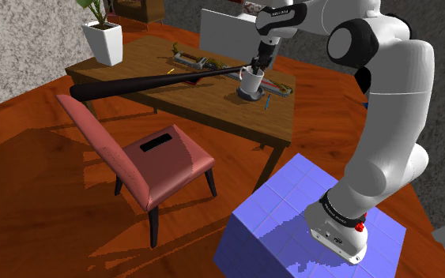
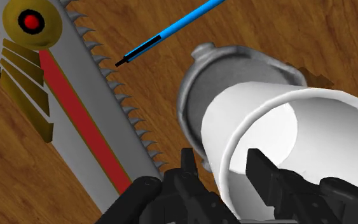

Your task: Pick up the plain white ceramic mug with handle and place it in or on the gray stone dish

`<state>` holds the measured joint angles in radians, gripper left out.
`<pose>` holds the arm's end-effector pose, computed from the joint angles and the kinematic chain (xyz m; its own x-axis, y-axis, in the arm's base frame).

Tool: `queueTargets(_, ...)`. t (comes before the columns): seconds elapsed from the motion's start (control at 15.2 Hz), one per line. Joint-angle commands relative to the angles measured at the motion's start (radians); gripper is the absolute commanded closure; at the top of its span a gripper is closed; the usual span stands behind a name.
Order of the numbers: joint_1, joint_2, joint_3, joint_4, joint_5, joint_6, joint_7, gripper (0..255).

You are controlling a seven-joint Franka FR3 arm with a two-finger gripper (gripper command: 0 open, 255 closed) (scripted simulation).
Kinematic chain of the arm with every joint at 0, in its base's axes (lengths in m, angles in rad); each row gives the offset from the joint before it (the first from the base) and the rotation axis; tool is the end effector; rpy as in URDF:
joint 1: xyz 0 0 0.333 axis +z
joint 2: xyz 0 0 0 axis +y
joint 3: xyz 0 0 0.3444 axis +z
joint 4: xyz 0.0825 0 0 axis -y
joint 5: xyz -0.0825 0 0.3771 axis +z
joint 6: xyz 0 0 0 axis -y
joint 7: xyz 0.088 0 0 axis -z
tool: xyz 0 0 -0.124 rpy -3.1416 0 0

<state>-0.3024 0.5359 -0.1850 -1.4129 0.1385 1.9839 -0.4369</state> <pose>0.6523 -0.3047 0.4084 0.9956 -0.0760 0.0548 -0.0754 -0.9971 -0.0131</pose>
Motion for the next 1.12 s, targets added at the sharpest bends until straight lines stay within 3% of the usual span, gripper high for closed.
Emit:
queueTargets(0.0,0.0,0.0,0.0,0.0,0.0,0.0,0.0,0)
queueTargets(0.26,0.0,0.0,0.0,0.0,0.0,0.0,0.0,0)
queueTargets(0.53,-0.003,-0.03,-0.005,0.081,-0.008,-0.11,0.006,0)
queueTargets(1.06,-0.003,-0.03,-0.005,0.081,-0.008,-0.11,0.006,0)
